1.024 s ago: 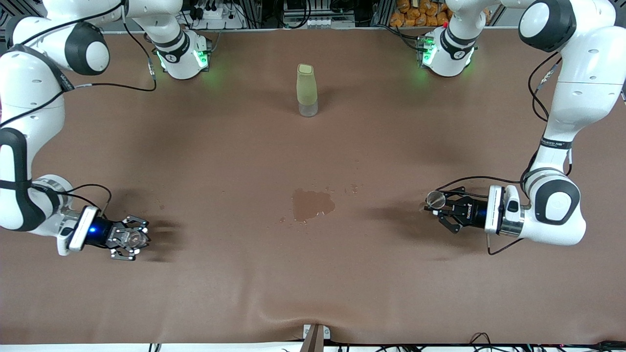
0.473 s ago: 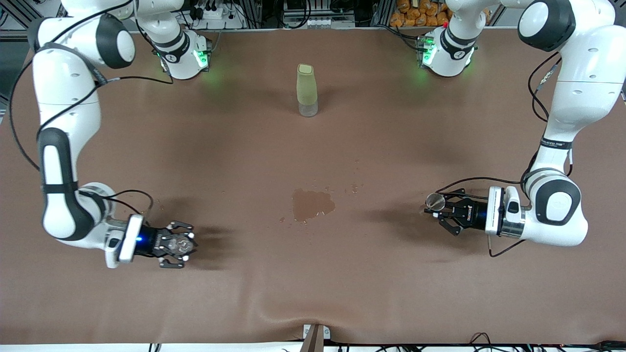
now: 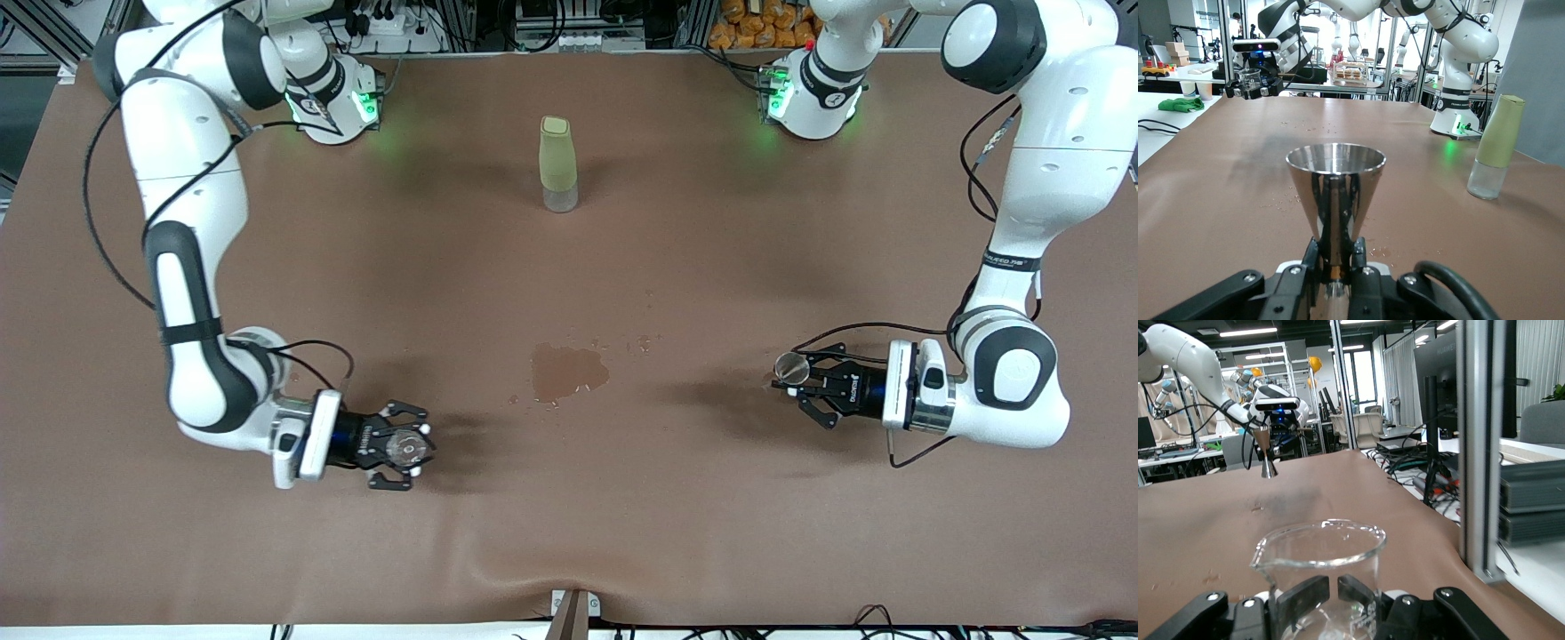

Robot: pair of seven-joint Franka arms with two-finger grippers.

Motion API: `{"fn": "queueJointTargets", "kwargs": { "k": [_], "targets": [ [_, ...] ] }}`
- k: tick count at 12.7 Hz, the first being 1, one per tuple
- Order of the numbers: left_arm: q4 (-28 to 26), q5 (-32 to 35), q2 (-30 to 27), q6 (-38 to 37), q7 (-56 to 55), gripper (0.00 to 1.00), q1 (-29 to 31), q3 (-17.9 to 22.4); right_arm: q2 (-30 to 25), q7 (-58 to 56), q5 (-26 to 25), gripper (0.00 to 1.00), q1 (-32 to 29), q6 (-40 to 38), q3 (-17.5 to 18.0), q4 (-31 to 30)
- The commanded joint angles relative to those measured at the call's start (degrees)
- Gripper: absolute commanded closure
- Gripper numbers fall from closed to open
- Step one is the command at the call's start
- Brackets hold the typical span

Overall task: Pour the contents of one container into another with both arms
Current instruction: 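Carry the beaker and jigger toward each other at the table's middle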

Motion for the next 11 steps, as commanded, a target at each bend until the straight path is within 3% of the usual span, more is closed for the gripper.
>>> {"fn": "queueJointTargets", "kwargs": {
  "k": [1,7,11],
  "targets": [
    [-0.9,0.1,-2.2,0.0,-1.9,1.00,0.5,0.2,-1.7,2.2,4.6,1.00,4.1,2.8,-0.6,-1.0],
    [-1.4,2.5,-2.1,-0.4,-1.3,1.00,0.5,0.1,-1.8,5.4,5.4,1.00,7.7,4.5,-0.4,0.7],
    [-1.3,3.9,-2.0,-0.6,-1.6,1.00,-0.1,0.1,-3.2,5.0,8.9,1.00,9.6,4.6,-0.5,0.6]
  ]
}}
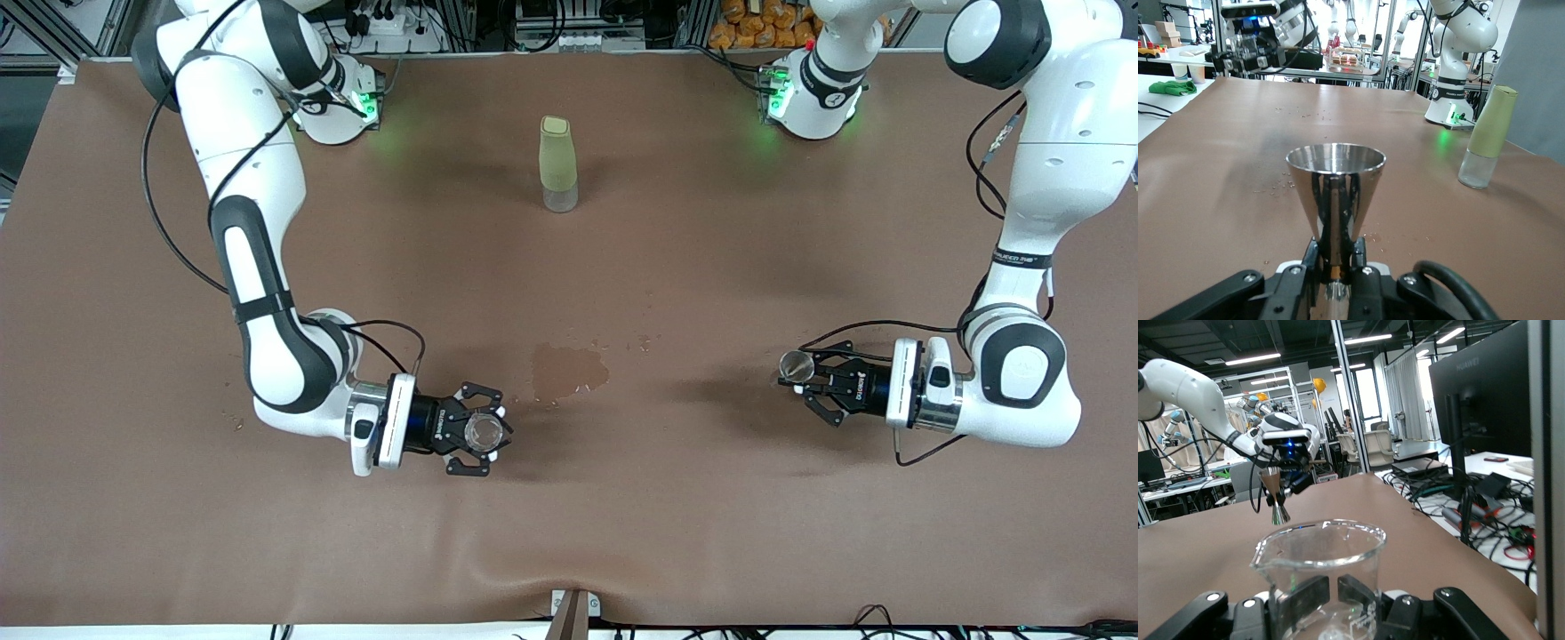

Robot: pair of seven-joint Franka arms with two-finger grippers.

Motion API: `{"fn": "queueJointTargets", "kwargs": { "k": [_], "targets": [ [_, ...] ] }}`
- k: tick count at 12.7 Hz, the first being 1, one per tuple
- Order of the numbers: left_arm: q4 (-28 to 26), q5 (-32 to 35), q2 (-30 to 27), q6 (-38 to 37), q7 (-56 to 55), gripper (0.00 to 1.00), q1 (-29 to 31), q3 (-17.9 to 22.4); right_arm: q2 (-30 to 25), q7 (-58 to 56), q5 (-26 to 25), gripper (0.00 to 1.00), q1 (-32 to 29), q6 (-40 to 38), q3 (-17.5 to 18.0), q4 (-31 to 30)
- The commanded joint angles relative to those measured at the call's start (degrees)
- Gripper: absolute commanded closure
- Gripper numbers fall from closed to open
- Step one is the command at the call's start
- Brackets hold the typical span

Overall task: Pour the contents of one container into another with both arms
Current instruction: 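Carry the beaker and jigger toward each other at the table's middle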

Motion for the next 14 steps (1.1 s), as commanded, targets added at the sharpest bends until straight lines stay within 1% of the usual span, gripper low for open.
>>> {"fn": "queueJointTargets", "kwargs": {
  "k": [1,3,5,6,10,13,14],
  "targets": [
    [-0.9,0.7,-1.2,-0.2,-0.7,1.00,-1.4,-0.2,-1.9,0.3,4.0,1.00,2.0,0.8,-0.5,-1.3],
    [-0.9,-0.5,-0.6,1.1,-0.4,1.00,-5.0,-0.4,-2.2,0.2,4.7,1.00,2.9,0.9,-0.5,-1.3],
    [-0.9,-3.7,-0.4,5.5,-0.4,1.00,-8.1,-0.4,-2.6,0.1,4.8,1.00,3.6,0.8,-0.5,-1.6],
    [-0.8,-6.1,-0.2,7.5,-0.4,1.00,-10.0,-0.4,-2.7,0.1,5.2,1.00,4.0,0.8,-0.5,-1.6],
    [-0.5,-16.3,1.7,19.8,0.2,1.00,-15.8,-0.4,-2.8,0.1,8.1,1.00,5.1,0.6,-0.4,-1.8],
    [-0.3,-23.9,3.0,25.4,2.4,1.00,-19.6,-0.3,-3.5,0.6,8.4,1.00,5.1,0.9,0.9,-2.1],
    [-0.3,-26.0,3.3,28.0,3.2,1.00,-20.8,-0.3,-3.5,0.7,9.1,1.00,5.0,0.9,2.0,-2.1]
  ]
}}
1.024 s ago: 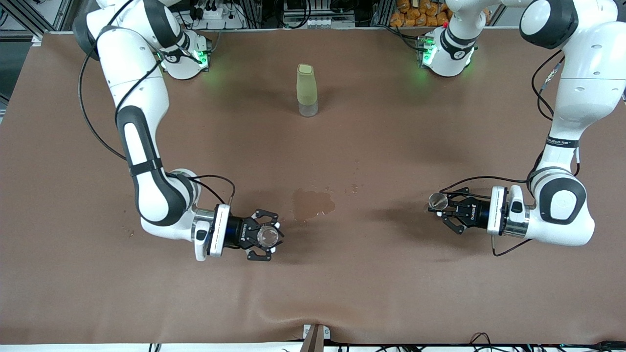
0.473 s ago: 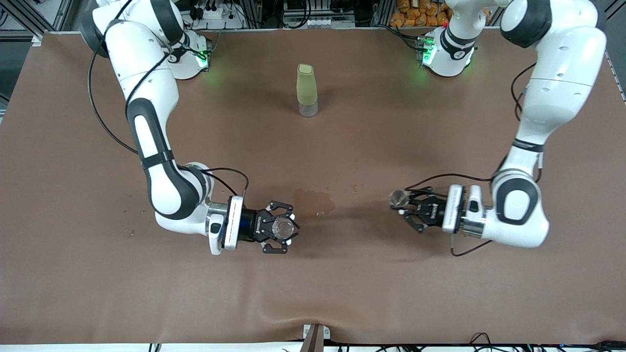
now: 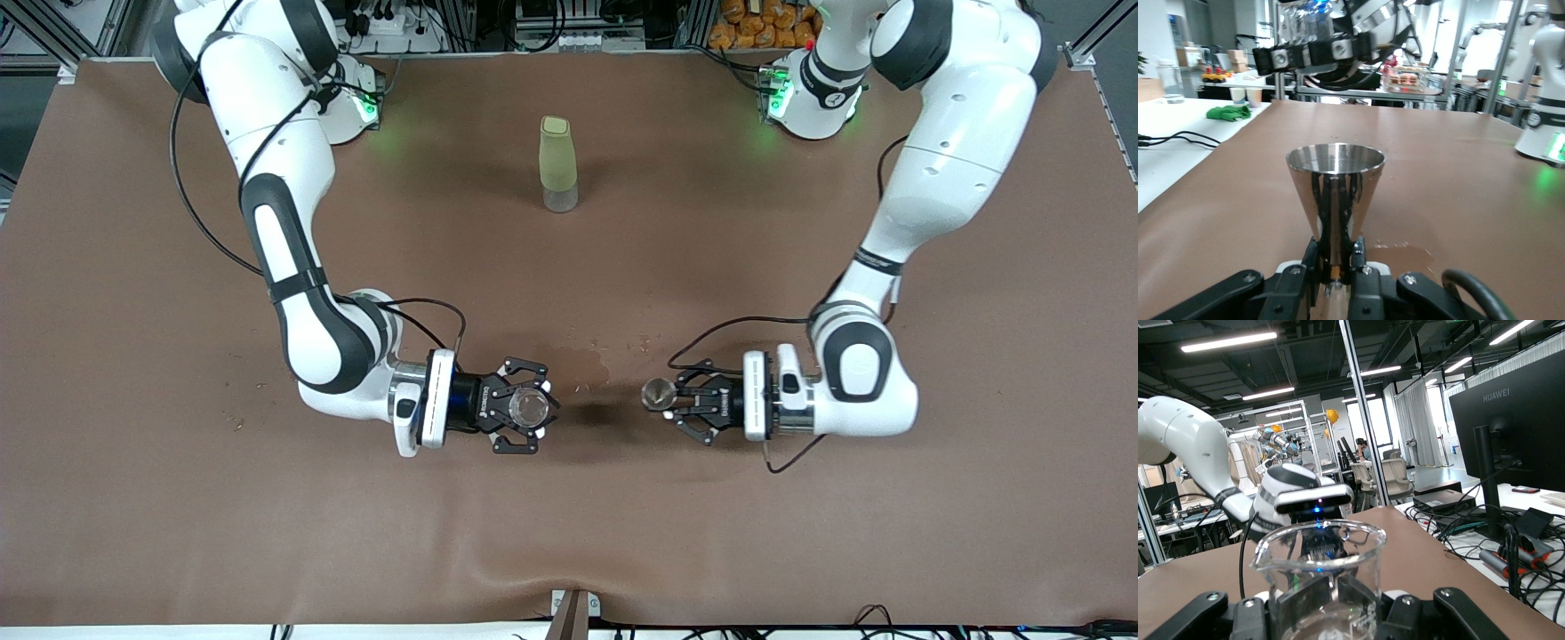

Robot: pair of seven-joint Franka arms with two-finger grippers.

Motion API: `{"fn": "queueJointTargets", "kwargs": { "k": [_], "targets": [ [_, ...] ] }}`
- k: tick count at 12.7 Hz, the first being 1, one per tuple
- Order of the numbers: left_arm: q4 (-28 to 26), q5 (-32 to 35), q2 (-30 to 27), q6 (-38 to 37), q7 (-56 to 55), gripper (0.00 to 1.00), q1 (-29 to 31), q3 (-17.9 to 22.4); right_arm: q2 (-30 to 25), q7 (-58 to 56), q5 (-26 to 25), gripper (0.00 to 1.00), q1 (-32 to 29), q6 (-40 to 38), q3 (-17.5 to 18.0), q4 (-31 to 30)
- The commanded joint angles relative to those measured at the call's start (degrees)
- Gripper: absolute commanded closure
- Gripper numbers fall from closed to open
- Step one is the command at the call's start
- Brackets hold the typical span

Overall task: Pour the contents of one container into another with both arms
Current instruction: 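Carry the beaker and jigger toward each other at the table's middle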

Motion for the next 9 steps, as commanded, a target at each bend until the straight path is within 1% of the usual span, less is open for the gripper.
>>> {"fn": "queueJointTargets", "kwargs": {
  "k": [1,2,3,4,6,7,9],
  "targets": [
    [0.3,-7.0,1.3,5.3,3.5,1.00,-3.2,0.1,-2.1,0.6,2.9,1.00,0.4,0.9,1.5,-2.0],
    [0.4,-10.5,2.1,6.4,4.4,1.00,-4.4,0.1,-2.1,0.6,3.5,1.00,0.5,0.9,1.7,-2.2],
    [2.2,-12.7,3.1,7.6,4.4,1.00,-6.3,0.8,-2.1,0.7,3.8,1.00,0.5,1.5,2.6,-2.3],
    [3.7,-13.2,4.0,8.6,4.2,1.00,-7.6,1.8,-2.1,0.7,4.1,1.00,0.4,2.7,3.8,-2.3],
    [4.4,-13.2,4.3,10.5,4.2,1.00,-8.4,1.8,-2.2,1.5,4.1,1.00,0.1,5.7,6.5,-2.3],
    [4.5,-14.2,4.3,10.6,4.3,1.00,-9.1,1.7,-2.2,2.7,4.1,1.00,0.1,6.5,7.0,-2.3],
    [4.5,-17.7,4.3,10.6,4.5,1.00,-10.9,1.9,-2.4,5.6,4.1,1.00,0.4,6.7,7.0,-2.3]
  ]
}}
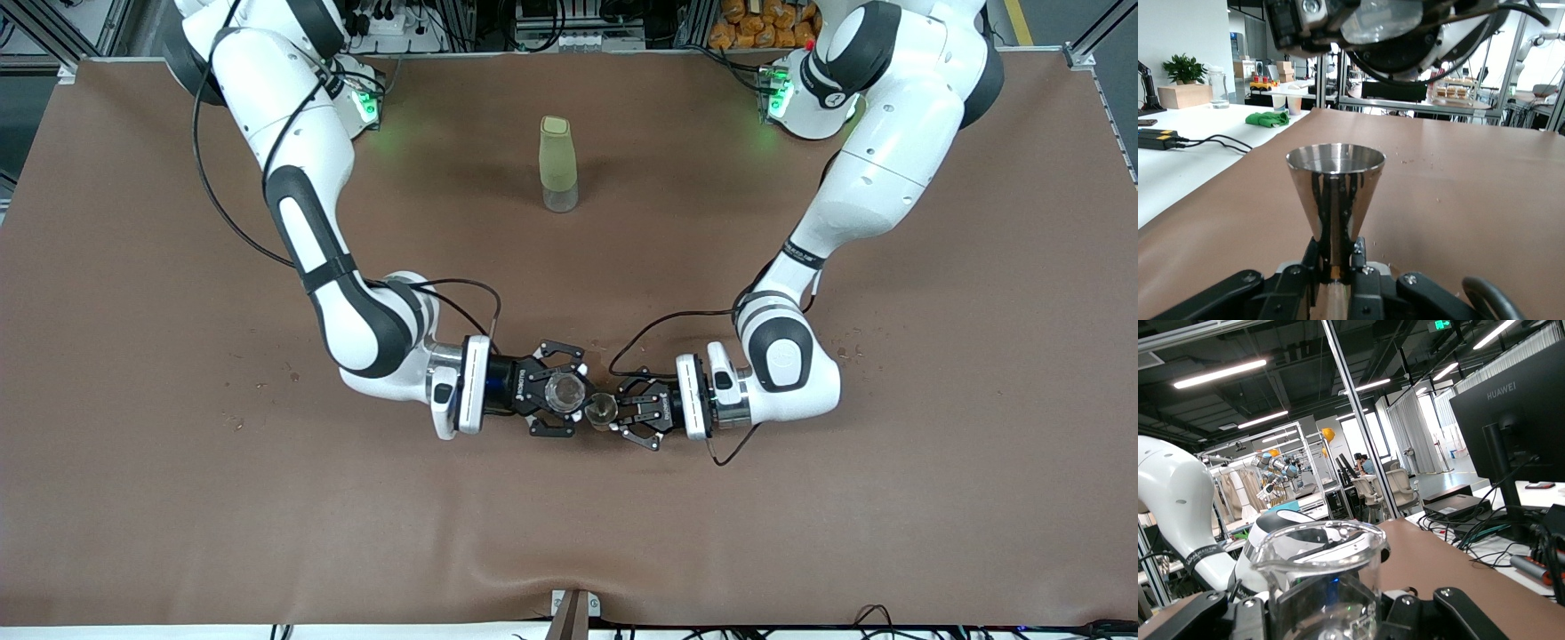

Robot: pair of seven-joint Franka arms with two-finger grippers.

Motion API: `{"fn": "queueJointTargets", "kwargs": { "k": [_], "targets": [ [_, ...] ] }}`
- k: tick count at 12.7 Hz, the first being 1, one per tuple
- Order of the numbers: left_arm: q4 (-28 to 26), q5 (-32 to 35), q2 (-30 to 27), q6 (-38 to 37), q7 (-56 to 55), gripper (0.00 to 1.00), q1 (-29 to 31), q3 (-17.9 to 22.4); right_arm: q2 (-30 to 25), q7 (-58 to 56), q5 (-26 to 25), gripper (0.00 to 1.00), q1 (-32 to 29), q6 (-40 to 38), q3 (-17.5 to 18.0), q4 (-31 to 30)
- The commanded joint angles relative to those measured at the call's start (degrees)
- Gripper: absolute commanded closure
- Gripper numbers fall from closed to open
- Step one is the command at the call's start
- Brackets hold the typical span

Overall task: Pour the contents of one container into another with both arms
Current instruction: 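Tilt the beaker with the right gripper over the jigger's rim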

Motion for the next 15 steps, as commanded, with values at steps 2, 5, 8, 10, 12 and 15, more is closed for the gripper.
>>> {"fn": "queueJointTargets", "kwargs": {
  "k": [2,5,8,10,12,15],
  "targets": [
    [1.7,-4.1,0.7,2.7,0.7,1.00,-3.2,1.1,-2.3,6.3,1.5,1.00,0.8,1.3,0.1,-2.1],
    [3.2,-4.2,1.6,4.2,0.7,1.00,-4.0,1.2,-3.4,10.7,1.4,1.00,1.8,2.9,0.1,-2.2],
    [3.4,-4.2,1.6,5.2,0.7,1.00,-4.1,1.2,-5.1,16.6,1.4,1.00,3.4,6.0,0.1,-2.9],
    [3.3,-4.2,1.7,5.3,0.8,1.00,-4.1,1.2,-6.2,20.8,1.4,1.00,3.8,7.1,0.1,-3.0],
    [3.3,-5.2,1.8,5.3,1.3,1.00,-4.1,1.1,-7.6,26.9,1.4,1.00,4.2,7.2,0.1,-3.7],
    [3.2,-8.5,1.8,5.0,5.0,1.00,-4.1,1.1,-10.5,32.5,1.3,1.00,4.9,8.5,0.0,-7.5]
  ]
}}
